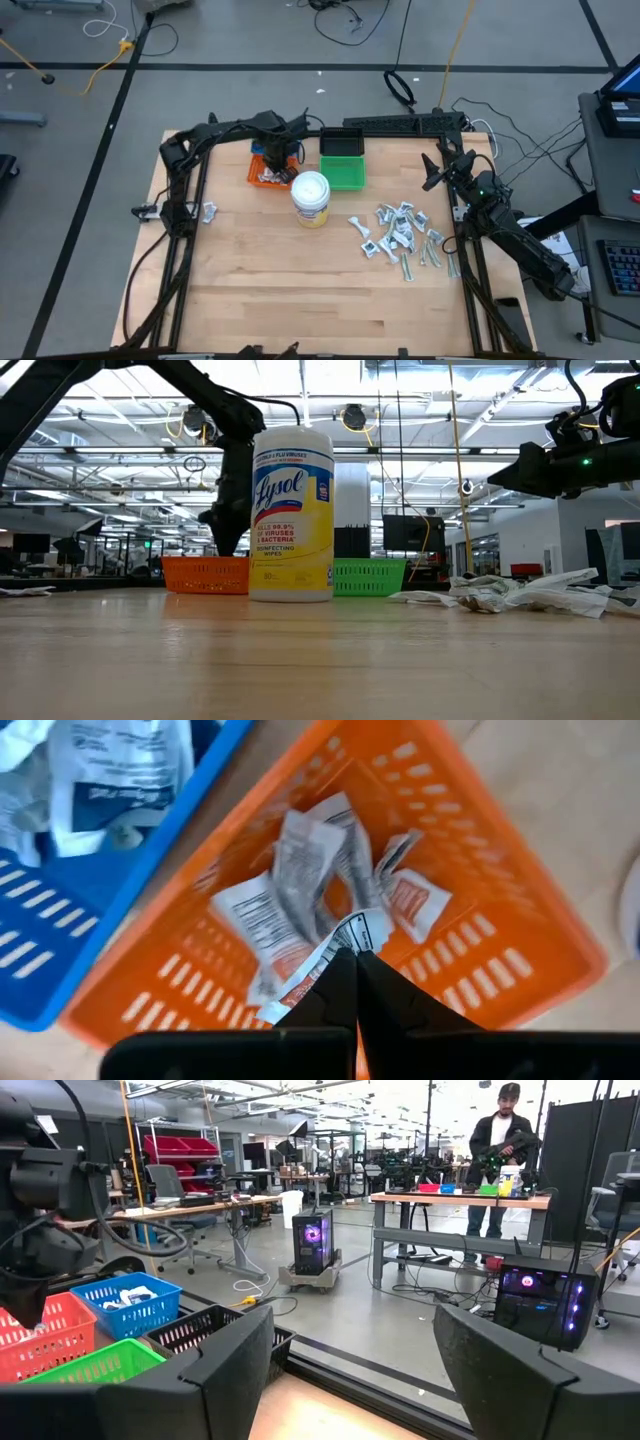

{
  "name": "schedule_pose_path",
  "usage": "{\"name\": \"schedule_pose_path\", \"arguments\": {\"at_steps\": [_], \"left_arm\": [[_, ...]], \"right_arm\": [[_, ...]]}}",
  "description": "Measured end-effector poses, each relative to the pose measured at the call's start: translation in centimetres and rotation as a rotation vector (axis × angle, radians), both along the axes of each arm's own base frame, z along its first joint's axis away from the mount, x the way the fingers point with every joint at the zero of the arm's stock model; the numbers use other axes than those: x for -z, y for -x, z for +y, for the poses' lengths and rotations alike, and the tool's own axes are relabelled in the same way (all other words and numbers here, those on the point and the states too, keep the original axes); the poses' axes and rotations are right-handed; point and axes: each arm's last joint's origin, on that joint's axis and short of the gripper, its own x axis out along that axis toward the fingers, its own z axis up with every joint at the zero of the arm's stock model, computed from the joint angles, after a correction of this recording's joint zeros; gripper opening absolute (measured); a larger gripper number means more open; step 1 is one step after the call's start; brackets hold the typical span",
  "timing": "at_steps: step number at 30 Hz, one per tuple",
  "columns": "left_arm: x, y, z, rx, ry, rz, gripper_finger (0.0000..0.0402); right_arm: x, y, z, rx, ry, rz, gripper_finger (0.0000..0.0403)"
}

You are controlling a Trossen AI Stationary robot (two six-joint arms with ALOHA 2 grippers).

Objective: Pick & Place First Aid Supplies
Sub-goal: Put the orange ointment pack into the orange bin

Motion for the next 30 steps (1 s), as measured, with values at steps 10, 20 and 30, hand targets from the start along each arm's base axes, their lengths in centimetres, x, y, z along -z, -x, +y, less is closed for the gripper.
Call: {"name": "schedule_pose_path", "arguments": {"at_steps": [10,20,30], "left_arm": [[0.0,-0.3,0.0,-0.052,-0.016,-0.016,0.0074],[-3.4,1.8,0.0,-0.314,-0.041,-0.037,0.0217],[-5.9,4.9,-4.5,-0.467,-0.097,-0.037,0.0232]], "right_arm": [[0.0,0.0,0.0,0.000,0.000,0.000,0.0271],[0.0,0.0,0.0,0.000,0.000,0.000,0.0271],[0.0,0.0,0.0,0.000,-0.001,0.000,0.0270]]}}
